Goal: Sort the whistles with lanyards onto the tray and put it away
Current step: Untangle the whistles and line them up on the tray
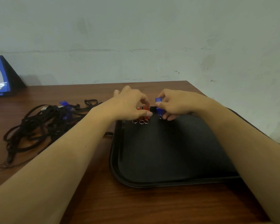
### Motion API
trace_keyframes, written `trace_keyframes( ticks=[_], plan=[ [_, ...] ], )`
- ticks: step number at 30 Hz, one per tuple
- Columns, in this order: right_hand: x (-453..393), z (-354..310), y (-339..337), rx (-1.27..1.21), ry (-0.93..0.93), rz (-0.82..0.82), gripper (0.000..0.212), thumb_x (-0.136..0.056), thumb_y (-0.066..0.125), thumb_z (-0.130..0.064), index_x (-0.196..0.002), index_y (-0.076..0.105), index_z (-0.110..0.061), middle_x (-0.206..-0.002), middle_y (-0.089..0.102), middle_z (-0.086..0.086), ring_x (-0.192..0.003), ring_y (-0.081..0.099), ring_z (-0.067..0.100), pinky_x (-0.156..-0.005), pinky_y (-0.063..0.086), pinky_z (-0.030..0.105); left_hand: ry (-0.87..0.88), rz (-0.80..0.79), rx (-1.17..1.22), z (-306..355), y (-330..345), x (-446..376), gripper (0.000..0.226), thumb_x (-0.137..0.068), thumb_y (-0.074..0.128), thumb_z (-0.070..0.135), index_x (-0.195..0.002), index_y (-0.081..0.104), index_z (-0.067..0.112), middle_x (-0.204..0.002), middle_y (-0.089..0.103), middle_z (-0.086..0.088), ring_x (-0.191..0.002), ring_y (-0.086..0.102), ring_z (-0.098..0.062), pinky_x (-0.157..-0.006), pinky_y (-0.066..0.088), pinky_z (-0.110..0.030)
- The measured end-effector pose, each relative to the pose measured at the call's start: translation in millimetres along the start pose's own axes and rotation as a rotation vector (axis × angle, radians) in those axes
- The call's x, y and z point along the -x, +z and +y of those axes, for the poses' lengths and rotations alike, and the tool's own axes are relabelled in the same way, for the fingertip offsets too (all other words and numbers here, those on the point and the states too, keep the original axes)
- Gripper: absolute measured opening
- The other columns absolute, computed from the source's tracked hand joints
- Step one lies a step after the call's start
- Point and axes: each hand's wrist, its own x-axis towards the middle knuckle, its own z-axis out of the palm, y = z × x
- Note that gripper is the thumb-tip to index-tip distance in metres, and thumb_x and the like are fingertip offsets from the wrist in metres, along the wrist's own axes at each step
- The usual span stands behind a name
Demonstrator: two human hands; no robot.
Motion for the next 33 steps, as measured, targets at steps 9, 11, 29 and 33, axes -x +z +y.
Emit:
trace_keyframes(
  ticks=[9,11,29,33],
  plan=[
    [5.9,-2.5,0.7,-0.116,0.004,-0.055,0.018,-0.108,0.045,-0.029,-0.122,0.045,-0.017,-0.100,0.070,0.013,-0.090,0.074,0.019,-0.080,0.062,0.032,-0.021,0.034,0.034,-2.0,-2.6,2.5,0.033,-0.096,0.054,0.058,-0.119,0.063,0.037,-0.129,0.058,0.012,-0.130,0.037,-0.020,-0.103,0.031,-0.049],
    [6.3,-3.3,1.1,-0.131,0.006,-0.055,0.016,-0.108,0.046,-0.028,-0.121,0.044,-0.019,-0.100,0.069,0.013,-0.093,0.075,0.020,-0.080,0.062,0.032,-0.023,0.035,0.040,-1.7,-2.6,2.4,0.031,-0.099,0.051,0.053,-0.122,0.062,0.037,-0.130,0.058,0.012,-0.130,0.037,-0.020,-0.105,0.031,-0.049],
    [4.4,-7.1,5.5,0.021,-0.012,-0.031,0.033,-0.106,0.049,-0.029,-0.130,0.054,-0.007,-0.102,0.073,0.012,-0.100,0.074,0.023,-0.092,0.059,0.037,-0.033,0.058,0.054,-6.2,-2.0,1.1,0.027,-0.101,0.047,0.047,-0.124,0.060,0.039,-0.124,0.063,0.016,-0.126,0.039,-0.019,-0.101,0.033,-0.048],
    [2.9,-5.8,5.0,0.052,-0.014,-0.020,0.033,-0.106,0.051,-0.031,-0.129,0.056,-0.009,-0.102,0.074,0.011,-0.097,0.074,0.022,-0.086,0.060,0.031,-0.050,0.059,0.063,-8.4,-2.6,1.1,0.027,-0.102,0.046,0.042,-0.125,0.060,0.038,-0.123,0.063,0.016,-0.128,0.039,-0.020,-0.104,0.032,-0.050]
  ],
)
